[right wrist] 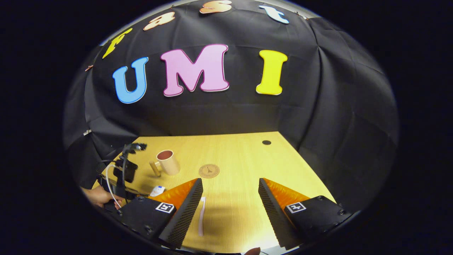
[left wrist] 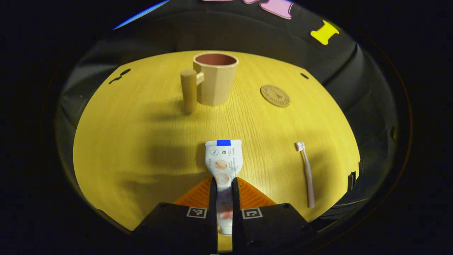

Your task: Put the toothbrush and toothpaste on the desktop into the cup, then pick up the cup and place it on the coaster on the desktop.

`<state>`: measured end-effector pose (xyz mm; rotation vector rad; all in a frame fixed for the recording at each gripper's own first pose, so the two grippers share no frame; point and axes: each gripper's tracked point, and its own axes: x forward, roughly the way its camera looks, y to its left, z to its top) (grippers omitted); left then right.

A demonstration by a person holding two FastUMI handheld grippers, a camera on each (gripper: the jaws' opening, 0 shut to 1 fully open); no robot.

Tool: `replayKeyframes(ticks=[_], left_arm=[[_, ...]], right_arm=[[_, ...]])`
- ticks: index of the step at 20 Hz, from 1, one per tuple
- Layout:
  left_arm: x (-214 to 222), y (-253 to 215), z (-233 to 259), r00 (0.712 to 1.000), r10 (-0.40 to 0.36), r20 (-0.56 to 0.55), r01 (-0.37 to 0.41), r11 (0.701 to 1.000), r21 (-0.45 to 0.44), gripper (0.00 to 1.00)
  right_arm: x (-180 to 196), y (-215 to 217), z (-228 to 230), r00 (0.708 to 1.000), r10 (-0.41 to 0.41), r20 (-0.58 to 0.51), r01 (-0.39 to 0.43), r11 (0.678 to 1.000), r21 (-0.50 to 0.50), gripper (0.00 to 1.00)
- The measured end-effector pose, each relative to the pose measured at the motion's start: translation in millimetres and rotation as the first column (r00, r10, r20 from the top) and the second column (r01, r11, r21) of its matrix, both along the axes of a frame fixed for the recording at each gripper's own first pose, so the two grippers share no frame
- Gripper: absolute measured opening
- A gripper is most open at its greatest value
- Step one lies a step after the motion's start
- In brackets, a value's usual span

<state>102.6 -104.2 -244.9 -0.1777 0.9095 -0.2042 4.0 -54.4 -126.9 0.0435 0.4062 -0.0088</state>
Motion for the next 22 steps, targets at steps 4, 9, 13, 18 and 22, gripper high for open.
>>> replayKeyframes(ticks=[4, 9, 13, 18, 22], left_arm=[[15.9, 15.6, 73.3, 0.977, 0.031, 0.212, -0.016, 0.997, -0.069, 0.17], [65.8, 38.0, 170.2, 0.882, 0.105, 0.460, -0.034, 0.986, -0.160, 0.21], [115.3, 48.7, 212.3, 0.803, 0.117, 0.584, -0.027, 0.987, -0.161, 0.21], [170.1, 41.3, 217.8, 0.745, 0.087, 0.662, 0.008, 0.990, -0.139, 0.21], [204.5, 32.7, 207.8, 0.736, 0.092, 0.670, 0.010, 0.989, -0.147, 0.20]], right_arm=[[1.4, 17.4, -40.7, 0.987, 0.042, -0.153, -0.038, 0.999, 0.029, 0.89], [4.3, 38.3, -90.8, 0.948, 0.087, -0.307, -0.084, 0.996, 0.023, 0.95], [4.8, 50.6, -122.6, 0.913, 0.083, -0.400, -0.077, 0.997, 0.030, 0.90], [2.8, 60.0, -155.0, 0.856, 0.082, -0.510, -0.073, 0.997, 0.038, 0.89], [-2.9, 65.3, -173.1, 0.806, 0.084, -0.586, -0.054, 0.996, 0.068, 0.86]])
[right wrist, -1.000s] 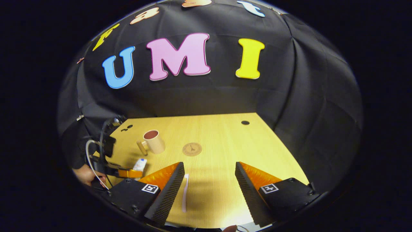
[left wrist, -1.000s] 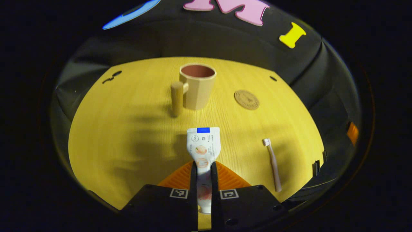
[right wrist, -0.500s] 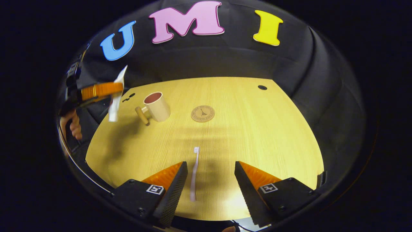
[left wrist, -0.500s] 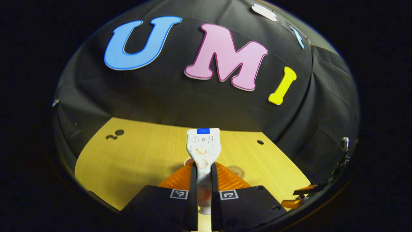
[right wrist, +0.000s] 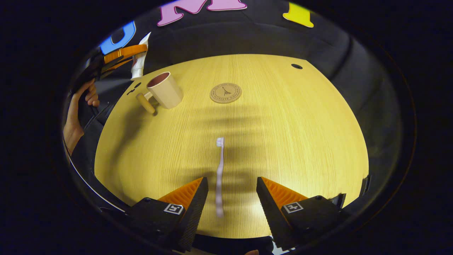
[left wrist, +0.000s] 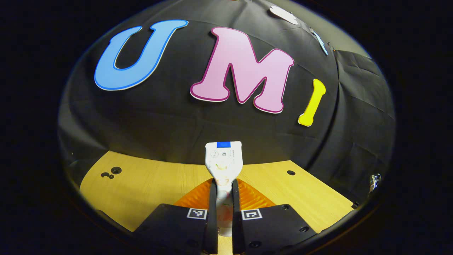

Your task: Put the toothbrush and toothpaste on the desktop into the cup, then pick up the cup and place it on the coaster on the desktop.

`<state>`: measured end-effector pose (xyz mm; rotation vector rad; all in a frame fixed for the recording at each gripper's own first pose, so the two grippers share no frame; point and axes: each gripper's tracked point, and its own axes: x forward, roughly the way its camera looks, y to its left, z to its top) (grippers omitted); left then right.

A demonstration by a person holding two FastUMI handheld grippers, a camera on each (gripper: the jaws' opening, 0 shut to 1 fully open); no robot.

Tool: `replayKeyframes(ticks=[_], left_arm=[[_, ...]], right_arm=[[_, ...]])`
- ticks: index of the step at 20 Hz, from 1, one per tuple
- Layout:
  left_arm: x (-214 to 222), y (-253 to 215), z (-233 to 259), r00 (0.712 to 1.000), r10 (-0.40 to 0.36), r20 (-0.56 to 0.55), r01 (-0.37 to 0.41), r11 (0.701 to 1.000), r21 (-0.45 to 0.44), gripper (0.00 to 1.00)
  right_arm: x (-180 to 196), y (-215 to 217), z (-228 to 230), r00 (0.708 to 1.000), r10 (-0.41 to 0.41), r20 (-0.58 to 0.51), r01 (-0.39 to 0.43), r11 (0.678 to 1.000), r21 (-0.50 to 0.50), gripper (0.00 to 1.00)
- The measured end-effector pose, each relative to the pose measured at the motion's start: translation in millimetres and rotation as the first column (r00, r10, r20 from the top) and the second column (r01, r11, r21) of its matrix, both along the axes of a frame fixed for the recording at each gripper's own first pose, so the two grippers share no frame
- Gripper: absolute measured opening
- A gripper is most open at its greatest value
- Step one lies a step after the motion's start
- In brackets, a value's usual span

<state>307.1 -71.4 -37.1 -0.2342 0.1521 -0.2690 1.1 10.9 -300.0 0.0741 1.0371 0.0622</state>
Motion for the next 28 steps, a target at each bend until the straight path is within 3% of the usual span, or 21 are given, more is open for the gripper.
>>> replayKeyframes(ticks=[6, 7, 8, 11, 12, 13, 16, 17, 19, 20, 21, 23, 24, 25, 27, 28], left_arm=[[28.9, -5.2, -23.3, 1.000, 0.027, -0.013, -0.026, 0.999, 0.019, 0.21], [31.1, -7.6, -26.5, 1.000, 0.024, -0.016, -0.024, 1.000, 0.019, 0.21], [32.4, -9.0, -28.0, 1.000, 0.024, -0.015, -0.024, 0.999, 0.025, 0.21], [36.8, -10.3, -37.3, 1.000, 0.025, -0.010, -0.024, 0.998, 0.056, 0.21], [37.9, -10.9, -41.8, 1.000, 0.024, -0.018, -0.023, 0.998, 0.057, 0.21], [39.6, -11.3, -46.5, 0.999, 0.025, -0.026, -0.023, 0.998, 0.055, 0.21], [44.6, -11.7, -61.5, 0.998, 0.036, -0.056, -0.033, 0.997, 0.065, 0.21], [43.9, -11.9, -67.5, 0.997, 0.039, -0.065, -0.034, 0.997, 0.072, 0.21], [43.9, -12.4, -74.6, 0.996, 0.039, -0.079, -0.033, 0.996, 0.078, 0.21], [41.5, -11.5, -78.3, 0.995, 0.041, -0.086, -0.034, 0.997, 0.076, 0.22], [38.1, -11.2, -82.5, 0.995, 0.042, -0.090, -0.036, 0.997, 0.070, 0.23], [33.4, -11.8, -86.1, 0.994, 0.042, -0.101, -0.036, 0.998, 0.058, 0.25], [30.8, -12.8, -87.5, 0.994, 0.037, -0.107, -0.031, 0.998, 0.054, 0.26], [28.0, -12.1, -89.6, 0.994, 0.035, -0.106, -0.029, 0.998, 0.055, 0.27], [21.3, -14.5, -97.4, 0.991, 0.019, -0.134, -0.012, 0.998, 0.055, 0.29], [18.0, -14.1, -98.1, 0.991, 0.016, -0.134, -0.008, 0.998, 0.058, 0.24]], right_arm=[[9.4, 0.0, -11.8, 0.997, -0.021, -0.076, 0.022, 1.000, 0.010, 0.86], [11.0, 2.2, -12.8, 0.995, -0.026, -0.097, 0.028, 0.999, 0.019, 0.71], [15.7, 5.0, -17.6, 0.993, -0.028, -0.115, 0.031, 0.999, 0.024, 0.84], [23.4, 13.4, -27.6, 0.988, -0.013, -0.153, 0.017, 1.000, 0.024, 0.82], [24.2, 14.8, -31.1, 0.986, -0.007, -0.166, 0.010, 1.000, 0.016, 0.92], [25.0, 16.1, -34.9, 0.984, -0.001, -0.179, 0.003, 1.000, 0.009, 0.74], [25.1, 19.1, -42.9, 0.976, 0.013, -0.216, -0.014, 1.000, -0.007, 0.72], [25.0, 18.6, -45.4, 0.973, 0.020, -0.228, -0.024, 1.000, -0.014, 0.83], [23.7, 14.0, -50.2, 0.969, 0.025, -0.247, -0.039, 0.998, -0.052, 0.51], [24.5, 12.9, -50.8, 0.968, 0.033, -0.250, -0.052, 0.996, -0.069, 0.57], [24.2, 11.6, -52.1, 0.966, 0.044, -0.256, -0.068, 0.994, -0.087, 0.49], [19.3, 13.3, -53.2, 0.957, 0.071, -0.282, -0.104, 0.989, -0.103, 0.45], [19.9, 15.9, -52.4, 0.955, 0.072, -0.289, -0.106, 0.989, -0.101, 0.55], [17.5, 17.7, -52.8, 0.951, 0.065, -0.302, -0.100, 0.990, -0.102, 0.50], [17.6, 19.6, -52.8, 0.949, 0.039, -0.311, -0.074, 0.992, -0.102, 0.27], [18.4, 19.6, -52.3, 0.949, 0.039, -0.313, -0.074, 0.992, -0.102, 0.22]])
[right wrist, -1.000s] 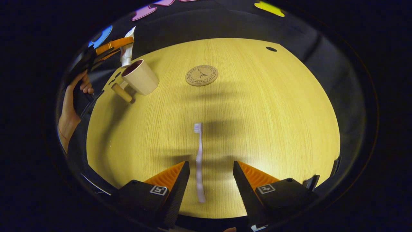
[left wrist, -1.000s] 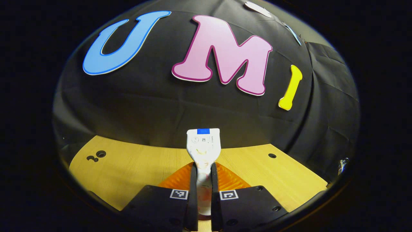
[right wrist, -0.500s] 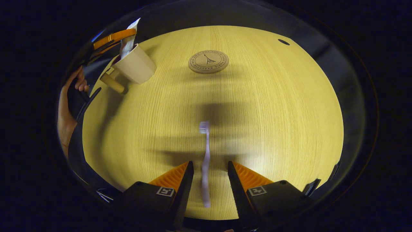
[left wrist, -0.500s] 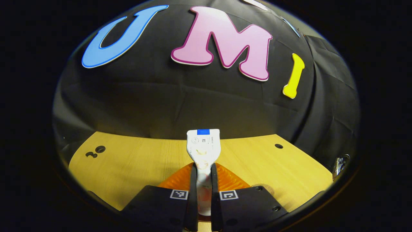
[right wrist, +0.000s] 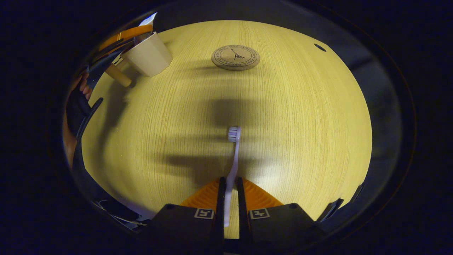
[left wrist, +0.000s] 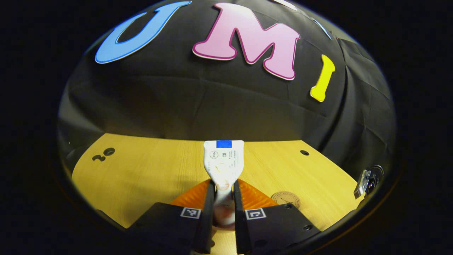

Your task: Put the toothbrush and toothpaste on the desktop into the cup, then pick up the cup and place it on the coaster on the desktop.

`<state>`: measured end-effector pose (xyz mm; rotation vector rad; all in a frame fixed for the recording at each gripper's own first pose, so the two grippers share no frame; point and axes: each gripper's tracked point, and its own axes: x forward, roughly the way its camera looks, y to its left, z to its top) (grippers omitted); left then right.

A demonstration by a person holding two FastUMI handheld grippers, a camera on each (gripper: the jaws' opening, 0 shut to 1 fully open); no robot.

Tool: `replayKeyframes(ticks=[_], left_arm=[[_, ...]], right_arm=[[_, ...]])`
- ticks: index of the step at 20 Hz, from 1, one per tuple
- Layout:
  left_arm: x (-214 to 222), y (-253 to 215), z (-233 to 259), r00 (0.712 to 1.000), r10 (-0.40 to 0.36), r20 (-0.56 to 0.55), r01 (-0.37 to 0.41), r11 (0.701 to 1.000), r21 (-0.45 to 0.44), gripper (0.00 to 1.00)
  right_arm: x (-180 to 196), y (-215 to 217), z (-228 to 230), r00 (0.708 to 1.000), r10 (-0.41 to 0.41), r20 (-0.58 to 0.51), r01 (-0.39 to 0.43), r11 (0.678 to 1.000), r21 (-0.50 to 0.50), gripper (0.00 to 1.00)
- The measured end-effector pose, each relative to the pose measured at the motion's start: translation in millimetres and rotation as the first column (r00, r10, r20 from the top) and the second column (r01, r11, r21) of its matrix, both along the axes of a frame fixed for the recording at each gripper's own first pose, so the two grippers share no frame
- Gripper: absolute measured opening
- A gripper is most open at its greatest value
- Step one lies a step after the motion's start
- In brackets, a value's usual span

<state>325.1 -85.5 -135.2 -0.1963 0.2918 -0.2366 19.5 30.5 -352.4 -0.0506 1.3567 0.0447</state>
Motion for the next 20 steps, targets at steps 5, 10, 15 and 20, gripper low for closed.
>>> replayKeyframes(ticks=[5, 10, 15, 20], left_arm=[[-8.1, -2.2, 3.7, 1.000, -0.009, -0.002, 0.009, 1.000, 0.010, 0.53], [-19.7, 5.0, 19.7, 1.000, 0.013, 0.004, -0.013, 1.000, 0.000, 0.68], [-49.5, 23.3, 39.9, 1.000, 0.017, 0.009, -0.017, 1.000, 0.002, 0.68], [-93.5, 45.8, 41.9, 0.998, 0.050, -0.035, -0.052, 0.998, -0.035, 0.68]], right_arm=[[1.3, 0.3, 0.1, 0.998, 0.024, 0.052, -0.026, 0.999, 0.044, 0.11], [6.2, 0.5, 5.9, 0.989, -0.064, 0.134, 0.041, 0.986, 0.165, 0.07], [26.8, 2.2, 46.1, 0.935, -0.120, 0.334, 0.018, 0.956, 0.294, 0.07], [78.1, 21.0, 123.5, 0.838, -0.224, 0.497, -0.037, 0.887, 0.461, 0.07]])
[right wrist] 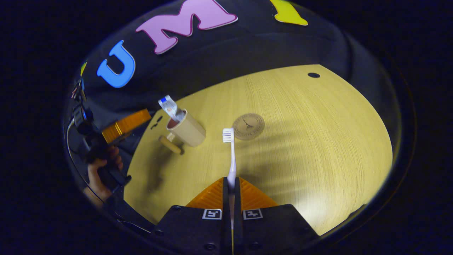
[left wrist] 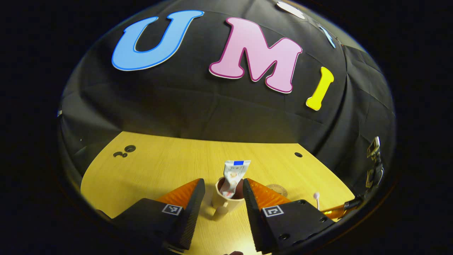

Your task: Put the toothbrush and toothpaste on the desktop into the cup, then pick up the cup and place it on the coaster on the desktop.

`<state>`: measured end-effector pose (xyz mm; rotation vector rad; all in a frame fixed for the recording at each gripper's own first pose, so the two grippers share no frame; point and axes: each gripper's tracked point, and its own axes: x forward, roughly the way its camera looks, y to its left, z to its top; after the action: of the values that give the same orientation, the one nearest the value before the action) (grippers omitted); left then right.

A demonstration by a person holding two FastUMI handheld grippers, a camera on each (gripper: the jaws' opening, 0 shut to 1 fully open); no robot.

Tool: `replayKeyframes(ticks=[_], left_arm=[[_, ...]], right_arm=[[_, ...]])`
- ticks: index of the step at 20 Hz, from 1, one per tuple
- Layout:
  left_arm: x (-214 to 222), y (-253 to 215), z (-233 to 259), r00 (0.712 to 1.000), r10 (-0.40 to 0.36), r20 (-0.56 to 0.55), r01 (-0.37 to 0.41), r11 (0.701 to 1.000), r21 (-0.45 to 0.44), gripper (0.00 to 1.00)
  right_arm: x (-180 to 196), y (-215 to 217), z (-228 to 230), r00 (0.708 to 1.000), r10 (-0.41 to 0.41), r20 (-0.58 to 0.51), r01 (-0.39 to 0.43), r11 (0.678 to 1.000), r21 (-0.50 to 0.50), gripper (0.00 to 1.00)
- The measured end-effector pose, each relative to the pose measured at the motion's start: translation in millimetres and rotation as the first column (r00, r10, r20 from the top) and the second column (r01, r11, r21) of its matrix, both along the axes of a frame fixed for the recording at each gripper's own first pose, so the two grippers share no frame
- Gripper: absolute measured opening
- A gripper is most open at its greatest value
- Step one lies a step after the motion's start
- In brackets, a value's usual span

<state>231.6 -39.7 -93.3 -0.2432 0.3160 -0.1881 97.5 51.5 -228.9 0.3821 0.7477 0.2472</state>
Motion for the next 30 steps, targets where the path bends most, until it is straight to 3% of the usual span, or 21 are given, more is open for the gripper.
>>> replayKeyframes(ticks=[4, 8, 9, 10, 11, 14, 22, 30], left_arm=[[-36.5, 6.5, -22.7, 0.998, 0.012, -0.068, -0.010, 1.000, 0.029, 0.68], [-81.2, 0.5, -44.9, 0.990, 0.014, -0.137, -0.009, 0.999, 0.038, 0.68], [-90.0, -0.5, -49.5, 0.989, 0.011, -0.147, -0.004, 0.999, 0.048, 0.70], [-98.6, 1.3, -54.5, 0.987, 0.016, -0.158, -0.005, 0.997, 0.073, 0.61], [-107.8, 4.3, -59.7, 0.985, 0.026, -0.173, -0.009, 0.995, 0.097, 0.70], [-128.5, 11.0, -63.8, 0.980, 0.039, -0.197, -0.017, 0.994, 0.112, 0.70], [-173.8, 38.9, -84.8, 0.957, 0.129, -0.260, -0.091, 0.984, 0.156, 0.70], [-182.2, 34.7, -90.3, 0.955, 0.128, -0.267, -0.083, 0.981, 0.173, 0.70]], right_arm=[[60.3, 25.0, 57.4, 0.989, -0.043, 0.139, 0.022, 0.989, 0.145, 0.07], [113.8, 58.2, 101.0, 0.960, -0.027, 0.277, -0.029, 0.980, 0.196, 0.07], [122.9, 67.1, 108.1, 0.953, -0.028, 0.302, -0.040, 0.975, 0.217, 0.06], [133.2, 77.3, 115.3, 0.946, -0.034, 0.323, -0.049, 0.968, 0.245, 0.07], [143.1, 87.0, 118.4, 0.942, -0.043, 0.333, -0.052, 0.962, 0.269, 0.07], [163.9, 107.6, 108.7, 0.941, -0.070, 0.330, -0.041, 0.947, 0.320, 0.06], [197.6, 129.4, 62.1, 0.932, -0.084, 0.352, -0.012, 0.965, 0.260, 0.07], [177.6, 132.9, 31.6, 0.934, -0.004, 0.357, -0.066, 0.981, 0.183, 0.09]])
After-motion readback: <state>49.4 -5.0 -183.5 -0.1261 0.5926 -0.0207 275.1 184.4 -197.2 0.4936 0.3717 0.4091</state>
